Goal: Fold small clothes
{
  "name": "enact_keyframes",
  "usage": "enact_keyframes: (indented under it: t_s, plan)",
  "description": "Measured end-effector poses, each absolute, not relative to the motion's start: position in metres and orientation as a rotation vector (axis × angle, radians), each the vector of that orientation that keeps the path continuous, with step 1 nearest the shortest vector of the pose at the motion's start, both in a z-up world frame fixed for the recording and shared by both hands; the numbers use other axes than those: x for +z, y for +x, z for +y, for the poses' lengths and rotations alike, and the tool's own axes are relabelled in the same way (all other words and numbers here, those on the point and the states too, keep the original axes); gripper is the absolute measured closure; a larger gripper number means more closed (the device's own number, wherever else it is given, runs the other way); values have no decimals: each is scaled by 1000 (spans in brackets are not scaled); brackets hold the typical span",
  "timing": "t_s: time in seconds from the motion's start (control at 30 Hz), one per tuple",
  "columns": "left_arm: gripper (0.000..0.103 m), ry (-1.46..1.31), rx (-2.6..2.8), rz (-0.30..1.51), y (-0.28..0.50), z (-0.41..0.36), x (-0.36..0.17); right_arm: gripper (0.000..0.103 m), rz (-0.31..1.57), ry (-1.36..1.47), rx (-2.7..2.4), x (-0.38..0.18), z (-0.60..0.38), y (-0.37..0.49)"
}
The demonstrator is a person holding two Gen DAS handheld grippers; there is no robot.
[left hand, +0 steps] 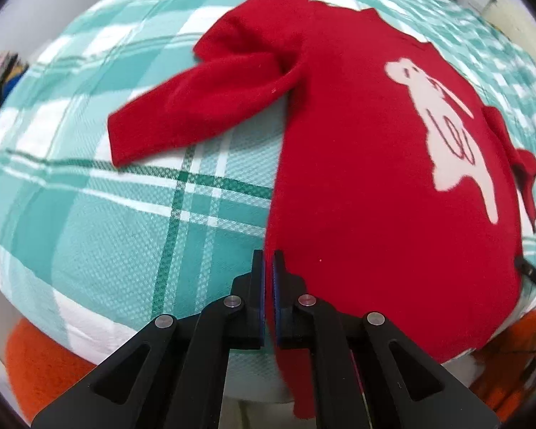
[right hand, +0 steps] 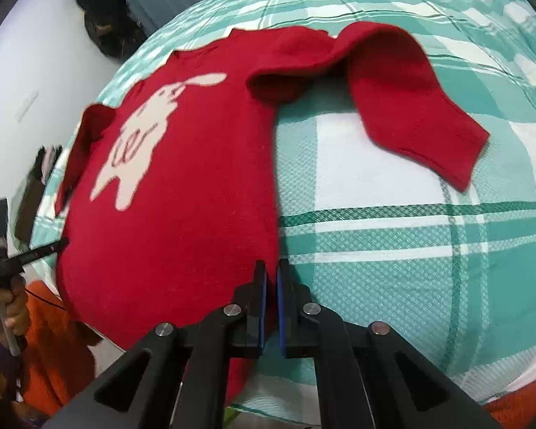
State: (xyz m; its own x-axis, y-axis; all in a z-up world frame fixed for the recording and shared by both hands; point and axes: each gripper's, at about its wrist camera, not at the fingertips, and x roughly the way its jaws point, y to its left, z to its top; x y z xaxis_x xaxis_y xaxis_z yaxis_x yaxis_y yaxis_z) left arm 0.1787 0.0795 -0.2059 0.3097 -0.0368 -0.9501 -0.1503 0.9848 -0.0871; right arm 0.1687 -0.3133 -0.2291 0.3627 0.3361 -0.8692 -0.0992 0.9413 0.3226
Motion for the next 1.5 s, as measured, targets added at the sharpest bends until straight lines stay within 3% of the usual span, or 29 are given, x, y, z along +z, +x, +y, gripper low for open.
enact_keyframes:
  t_s: [0.07, 0.1, 0.17, 0.2, 0.23, 0.27, 0.53, 0.6, 0.67, 0.7, 0.73, 0.87, 1.07, 1.2, 1.3, 1.37, 1.43, 1.5]
  plan:
    - [98, -143, 96, 1253, 174, 80, -206, 97, 1150, 253, 285, -230, -317, 172]
    - [97, -120, 103, 1244, 172, 76, -204, 91, 1147, 286, 293, -229, -320, 172]
    - [79, -121, 103, 1231, 166, 76, -198, 79, 1135, 392, 308, -223, -339, 168]
    - [50, -138, 111, 1226, 158, 79, -191, 72, 1101, 438, 284, -215, -356, 162]
    - [32, -164, 124, 1209, 151, 85, -186, 71, 1072, 466, 263, -210, -367, 158]
    - [30, -199, 137, 1177, 141, 91, -180, 71, 1040, 512, 233, -205, -386, 154]
    - [29, -365, 228, 1142, 101, 128, -188, 57, 991, 865, 91, -240, -473, 189]
    - [29, -380, 233, 1146, 109, 125, -190, 57, 993, 920, 114, -253, -475, 206]
    - [29, -376, 236, 1149, 113, 124, -193, 76, 1014, 911, 98, -259, -478, 216]
    - [29, -372, 239, 1149, 113, 125, -193, 96, 1018, 886, 86, -256, -478, 220]
    - [29, -367, 243, 1150, 102, 133, -190, 99, 1018, 862, 89, -252, -479, 221]
    - [29, -358, 252, 1155, 94, 137, -190, 99, 919, 692, 55, -200, -502, 201]
    - [29, -380, 258, 1164, 89, 141, -190, 99, 812, -48, -45, -132, -482, 156]
    - [29, -352, 263, 1172, 89, 137, -191, 95, 915, -376, 103, -164, -459, 133]
    - [29, -352, 266, 1176, 86, 139, -191, 94, 1054, -342, 145, -189, -472, 121]
    - [29, -364, 272, 1180, 85, 142, -193, 80, 1082, -239, 131, -188, -492, 116]
    - [29, -376, 278, 1186, 86, 143, -195, 60, 1090, -59, 132, -181, -513, 115]
    - [29, -368, 285, 1190, 88, 142, -196, 53, 1120, 179, 107, -179, -535, 121]
